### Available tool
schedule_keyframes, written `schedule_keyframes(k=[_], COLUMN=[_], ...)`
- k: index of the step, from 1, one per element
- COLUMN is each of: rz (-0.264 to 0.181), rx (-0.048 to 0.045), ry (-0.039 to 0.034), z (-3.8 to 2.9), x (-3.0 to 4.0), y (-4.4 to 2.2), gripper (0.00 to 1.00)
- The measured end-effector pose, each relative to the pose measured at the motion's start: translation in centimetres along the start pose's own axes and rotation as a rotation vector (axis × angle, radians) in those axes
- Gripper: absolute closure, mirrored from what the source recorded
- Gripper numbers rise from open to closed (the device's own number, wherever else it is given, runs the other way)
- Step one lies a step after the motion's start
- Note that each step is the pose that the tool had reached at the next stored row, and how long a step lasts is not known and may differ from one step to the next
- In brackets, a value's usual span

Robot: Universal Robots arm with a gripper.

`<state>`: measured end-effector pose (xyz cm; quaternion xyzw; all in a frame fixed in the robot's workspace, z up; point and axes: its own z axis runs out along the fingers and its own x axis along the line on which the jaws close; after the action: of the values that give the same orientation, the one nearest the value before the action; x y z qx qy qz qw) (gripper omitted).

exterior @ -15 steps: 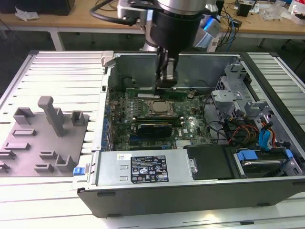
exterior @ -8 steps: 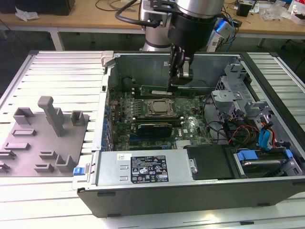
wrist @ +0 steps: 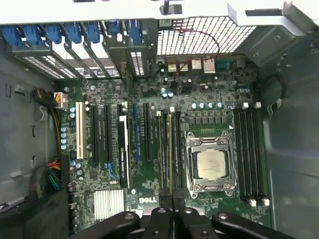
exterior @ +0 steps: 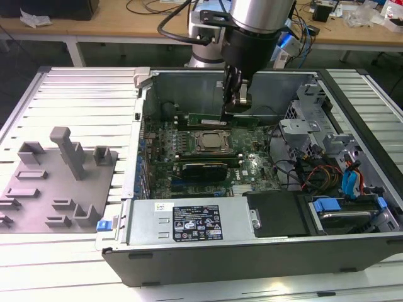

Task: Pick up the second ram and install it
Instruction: 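Pick up the second ram and move it above second insertion slot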

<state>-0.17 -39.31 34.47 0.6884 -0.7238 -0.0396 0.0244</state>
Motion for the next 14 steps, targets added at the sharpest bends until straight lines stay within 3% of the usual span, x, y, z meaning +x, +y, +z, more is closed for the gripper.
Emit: schedule_keyframes(k=[2,4,6,7,8,9,12,14], rz=[-0.037,-0.037,-0.014,-0.008,-0.005,-0.005,-0.006,-0.006], rx=[-0.0008,-0.0008,-0.0003,-0.0009,-0.0011,-0.0011,-0.001,-0.0011], ry=[0.0032,0.0033,-0.0009,-0.0163,-0.0233,-0.0219,-0.0219,-0.0218], z=[0.6,1.04,1.98,2.1,2.32,2.93,3.47,3.48], x=[-0.07,-0.07,-0.05,-0.05,-0.05,-0.11,-0.61,-0.7], y=[-0.05,-0.09,-0.17,-0.19,-0.2,-0.25,-0.27,-0.27], gripper=[0.88,0.88,0.88,0.88,0.88,0.88,0.88,0.88])
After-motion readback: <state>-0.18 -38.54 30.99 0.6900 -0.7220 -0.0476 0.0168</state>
